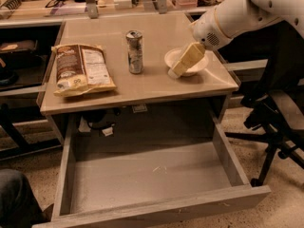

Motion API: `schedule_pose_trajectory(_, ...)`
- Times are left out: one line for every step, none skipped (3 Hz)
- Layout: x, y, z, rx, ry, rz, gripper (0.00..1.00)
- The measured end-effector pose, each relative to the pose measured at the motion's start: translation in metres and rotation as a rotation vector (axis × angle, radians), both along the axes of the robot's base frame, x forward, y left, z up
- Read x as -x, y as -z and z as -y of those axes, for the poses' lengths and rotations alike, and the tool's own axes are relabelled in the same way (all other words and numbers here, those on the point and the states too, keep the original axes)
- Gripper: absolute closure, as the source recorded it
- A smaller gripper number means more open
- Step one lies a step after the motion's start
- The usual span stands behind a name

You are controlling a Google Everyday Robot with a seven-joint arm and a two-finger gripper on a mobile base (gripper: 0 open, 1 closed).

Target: Place redbull can into top drawer

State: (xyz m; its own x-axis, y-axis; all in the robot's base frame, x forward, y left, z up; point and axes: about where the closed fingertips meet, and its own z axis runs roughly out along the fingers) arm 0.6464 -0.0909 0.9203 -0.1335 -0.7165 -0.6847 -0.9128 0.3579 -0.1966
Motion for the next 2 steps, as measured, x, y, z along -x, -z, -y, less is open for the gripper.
schedule_pose_trajectory(-0.001, 0.003, -0.002, -0.011, 0.001, -0.001, 0.0)
schedule_pose_trajectory(-0.027, 0.01, -0.027, -0.067, -0.029, 0.027, 0.0)
